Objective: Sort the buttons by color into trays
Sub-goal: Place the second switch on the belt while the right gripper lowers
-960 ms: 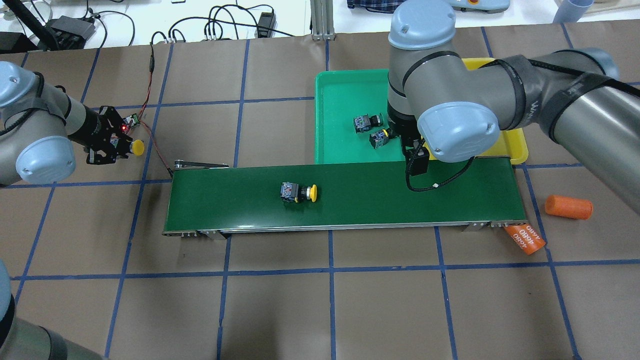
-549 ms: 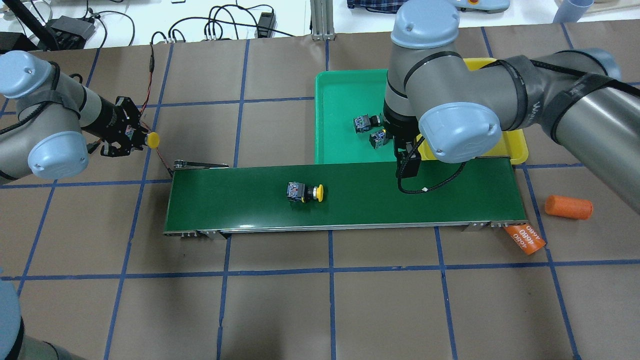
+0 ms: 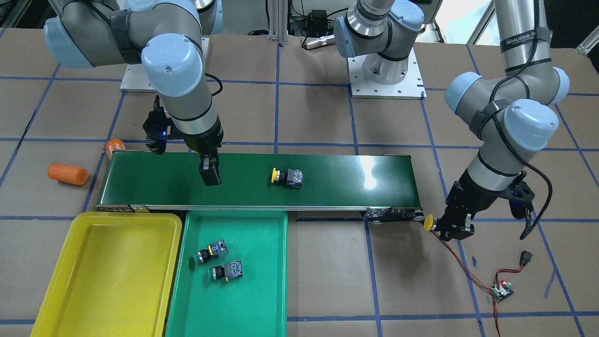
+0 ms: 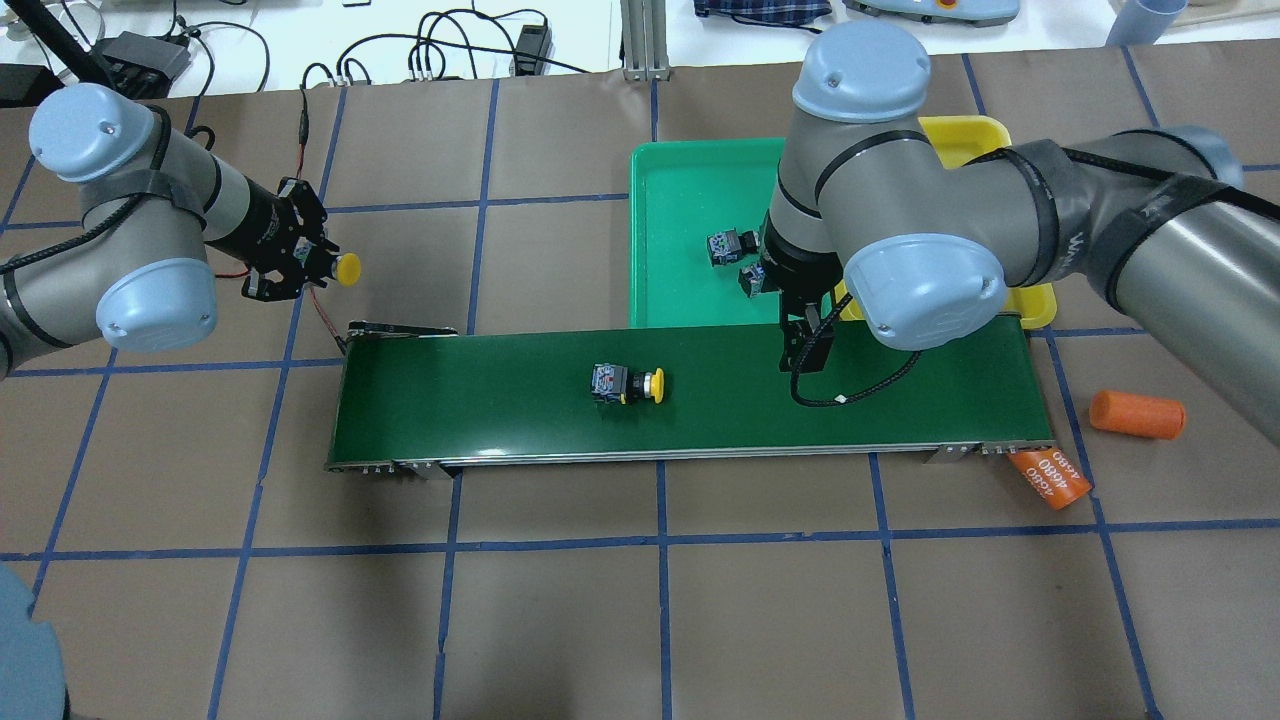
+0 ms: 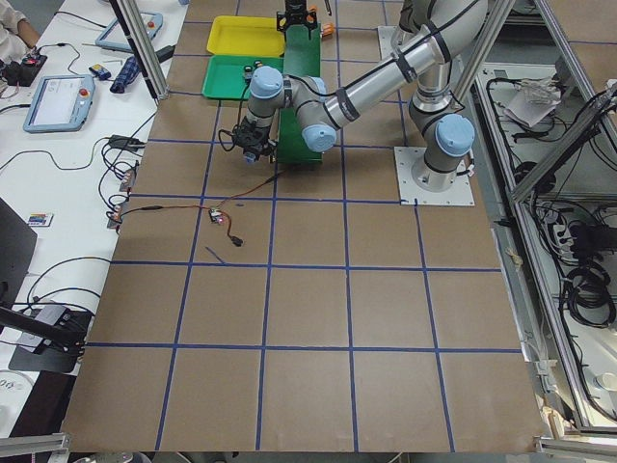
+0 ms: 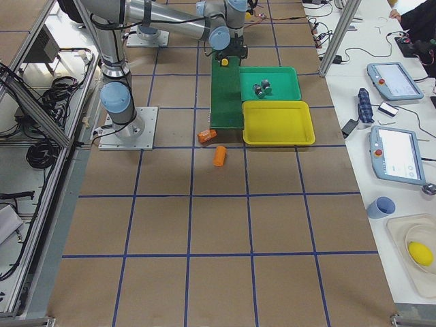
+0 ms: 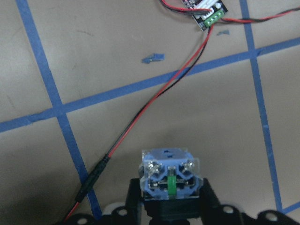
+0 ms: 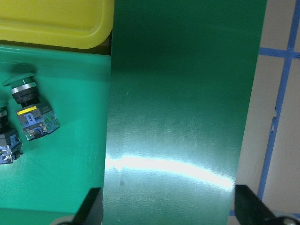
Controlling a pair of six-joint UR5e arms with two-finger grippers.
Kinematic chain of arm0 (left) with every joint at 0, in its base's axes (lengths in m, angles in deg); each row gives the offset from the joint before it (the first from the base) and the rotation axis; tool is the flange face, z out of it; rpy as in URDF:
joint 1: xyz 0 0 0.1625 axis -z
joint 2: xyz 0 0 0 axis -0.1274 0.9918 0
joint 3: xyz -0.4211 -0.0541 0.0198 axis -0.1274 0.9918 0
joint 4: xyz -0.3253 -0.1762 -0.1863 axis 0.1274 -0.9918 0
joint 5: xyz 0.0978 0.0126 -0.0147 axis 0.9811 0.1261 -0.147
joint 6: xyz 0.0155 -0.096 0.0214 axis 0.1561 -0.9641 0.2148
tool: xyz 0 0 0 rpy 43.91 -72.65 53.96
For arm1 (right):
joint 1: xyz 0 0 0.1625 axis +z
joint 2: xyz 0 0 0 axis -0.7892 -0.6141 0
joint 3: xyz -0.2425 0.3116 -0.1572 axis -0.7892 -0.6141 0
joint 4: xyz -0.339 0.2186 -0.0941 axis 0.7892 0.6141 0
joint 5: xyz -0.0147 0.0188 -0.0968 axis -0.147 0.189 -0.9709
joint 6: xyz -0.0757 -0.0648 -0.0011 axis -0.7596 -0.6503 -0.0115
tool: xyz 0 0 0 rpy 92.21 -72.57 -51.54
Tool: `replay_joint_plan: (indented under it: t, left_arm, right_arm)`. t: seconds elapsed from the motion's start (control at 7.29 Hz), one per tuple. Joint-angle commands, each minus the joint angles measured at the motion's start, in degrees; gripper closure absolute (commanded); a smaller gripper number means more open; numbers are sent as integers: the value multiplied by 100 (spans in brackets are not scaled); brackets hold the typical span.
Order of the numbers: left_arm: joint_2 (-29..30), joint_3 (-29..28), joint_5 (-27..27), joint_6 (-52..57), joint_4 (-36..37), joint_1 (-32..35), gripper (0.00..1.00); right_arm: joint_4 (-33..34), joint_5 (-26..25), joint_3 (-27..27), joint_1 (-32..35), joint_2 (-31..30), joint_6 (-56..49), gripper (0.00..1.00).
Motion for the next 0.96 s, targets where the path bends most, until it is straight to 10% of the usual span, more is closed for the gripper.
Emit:
replay_joint_plan:
  t: [0.0,0.82]
  left_arm:
    - [12,15,36,4,1,312,55]
    - [-680,1050,359,-409,-16,656,59]
  right_arm:
    - [72,67,93,-6,-13,-5,0]
    - [63,58,94,12,-13,-40,0]
